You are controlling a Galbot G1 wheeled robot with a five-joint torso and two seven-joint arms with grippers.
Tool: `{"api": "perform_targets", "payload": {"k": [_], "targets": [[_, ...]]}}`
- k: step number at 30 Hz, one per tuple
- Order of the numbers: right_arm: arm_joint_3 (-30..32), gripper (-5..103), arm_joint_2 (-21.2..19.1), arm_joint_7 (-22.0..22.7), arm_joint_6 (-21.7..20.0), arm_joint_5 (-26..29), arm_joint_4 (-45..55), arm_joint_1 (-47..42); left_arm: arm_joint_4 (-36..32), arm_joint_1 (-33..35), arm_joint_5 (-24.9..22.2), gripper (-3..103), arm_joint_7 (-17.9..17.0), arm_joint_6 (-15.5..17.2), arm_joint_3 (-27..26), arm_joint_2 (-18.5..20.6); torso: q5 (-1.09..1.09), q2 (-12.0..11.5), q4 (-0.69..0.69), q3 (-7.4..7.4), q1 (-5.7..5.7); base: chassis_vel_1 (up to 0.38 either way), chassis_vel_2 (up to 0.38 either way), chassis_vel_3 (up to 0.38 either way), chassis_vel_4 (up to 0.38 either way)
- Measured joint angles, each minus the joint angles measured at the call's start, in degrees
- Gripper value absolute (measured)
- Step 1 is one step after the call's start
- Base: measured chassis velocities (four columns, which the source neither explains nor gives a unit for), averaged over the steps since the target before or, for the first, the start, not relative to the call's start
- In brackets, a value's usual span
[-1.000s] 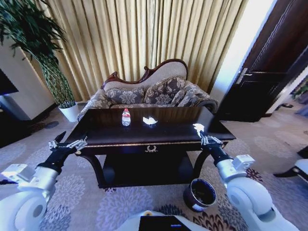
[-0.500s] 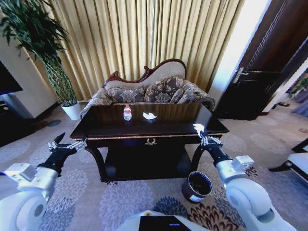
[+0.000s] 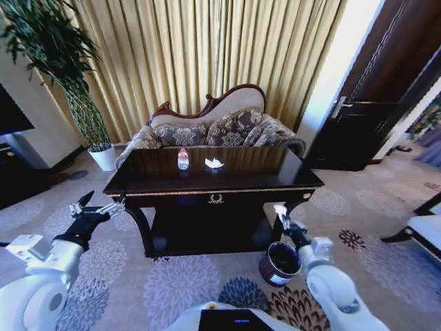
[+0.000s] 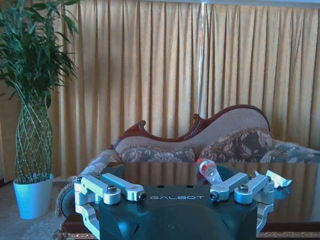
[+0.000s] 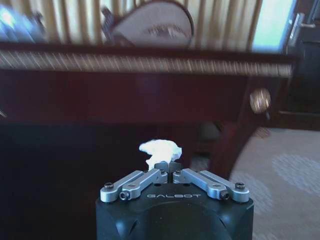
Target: Move to the front of the table and place the trash on the table into the trash bin.
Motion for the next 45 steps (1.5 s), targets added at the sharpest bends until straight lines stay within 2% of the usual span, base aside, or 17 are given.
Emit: {"api": "perform_targets", "payload": {"k": [3,4,6,7,9,15,23,26,27,28,29,31,32,36,39,44,45], "targets": [[-2.19,1,-0.77,0.01,1.35,-3.64,-13.84,6.52,0.00,0.11,-0.31,100,0.02,0.04,0.18,-0.59,-0.01,0.00,0.01,-0.01,-0.01,0.000,0.000,0.000,0.000],[-2.19,1,-0.77,0.01,1.35,-3.64,-13.84,6.52,0.00,0.11,-0.31,100,0.02,0.04,0.18,-0.59,-0.01,0.00,0.01,-0.01,-0.01,0.000,0.000,0.000,0.000],[-3.20,1,-1.42,0.07,1.70,-4.34,-23.62,11.25,0.01,0.32,-0.97,100,0.01,0.00,-0.42,-0.69,-0.01,0.00,0.02,0.00,0.00,0.000,0.000,0.000,0.000],[-3.20,1,-1.42,0.07,1.70,-4.34,-23.62,11.25,0.01,0.32,-0.97,100,0.01,0.00,-0.42,-0.69,-0.01,0.00,0.02,0.00,0.00,0.000,0.000,0.000,0.000],[-3.37,1,-1.84,0.83,1.82,-4.60,-31.08,14.61,0.01,0.46,-1.55,100,0.01,-0.07,-1.39,-0.54,0.00,0.00,0.02,0.00,0.00,0.000,0.000,0.000,0.000],[-3.37,1,-2.33,3.03,1.83,-5.75,-41.17,18.68,0.00,0.87,-2.06,100,0.02,-0.43,-2.22,-0.34,-0.01,0.01,0.00,-0.01,-0.01,0.000,0.000,0.000,0.000],[-3.52,-1,-1.61,3.65,1.84,-6.27,-43.13,19.50,0.00,0.60,-2.06,100,0.12,-0.60,-1.72,-0.43,-0.01,0.01,0.00,-0.01,-0.01,0.000,0.000,0.000,0.000],[-3.72,15,-0.99,4.53,1.77,-6.51,-42.82,19.51,0.00,0.60,-2.06,100,0.19,-0.82,-1.79,-0.41,-0.02,0.01,0.01,-0.01,-0.02,0.000,0.000,0.000,0.000],[-3.72,15,-0.99,4.53,1.77,-6.51,-42.82,19.51,0.00,0.60,-2.06,100,0.19,-0.82,-1.79,-0.41,-0.02,0.01,0.01,-0.01,-0.02,0.000,0.000,0.000,0.000],[-3.75,20,-0.81,4.70,1.75,-6.52,-42.79,19.52,0.00,0.70,-2.05,100,0.25,-1.17,-1.86,-0.41,-0.02,0.01,0.01,-0.01,-0.01,0.000,0.000,0.000,0.000],[-3.76,20,-0.71,4.78,1.74,-6.52,-42.75,19.53,0.00,0.78,-2.05,100,0.30,-1.37,-1.90,-0.41,-0.02,0.01,0.01,-0.01,-0.01,0.000,0.000,0.000,0.000],[-3.77,31,-0.38,4.95,1.70,-6.55,-42.63,19.52,0.00,1.09,-2.05,100,0.64,-1.95,-2.22,-0.40,-0.01,0.01,0.01,-0.01,-0.01,0.000,0.000,0.000,0.000],[-3.77,31,-0.38,4.95,1.70,-6.55,-42.63,19.52,0.00,1.09,-2.05,100,0.64,-1.95,-2.22,-0.40,-0.01,0.01,0.01,-0.01,-0.01,0.000,0.000,0.000,0.000],[-3.77,48,-0.29,4.97,1.66,-6.55,-42.15,19.35,0.00,1.24,-2.05,100,0.76,-2.28,-2.41,-0.41,-0.02,0.01,0.01,-0.01,-0.01,0.000,0.000,0.000,0.000],[-3.76,64,-0.36,4.98,1.64,-6.50,-41.73,19.26,0.00,1.29,-2.05,100,0.86,-2.46,-2.42,-0.51,-0.02,0.01,0.01,-0.01,-0.01,0.000,0.000,0.000,0.000],[-3.68,74,-0.47,5.02,1.62,-6.32,-41.26,19.17,0.00,1.29,-2.06,100,0.87,-2.57,-2.41,-0.56,-0.02,0.01,0.01,-0.01,-0.01,0.000,0.000,0.000,0.000],[-3.63,80,-0.48,5.02,1.61,-6.26,-41.12,19.11,0.00,1.27,-2.05,100,0.87,-2.59,-2.42,-0.57,-0.02,0.01,0.01,-0.01,-0.01,0.000,0.000,0.000,0.000]]}}
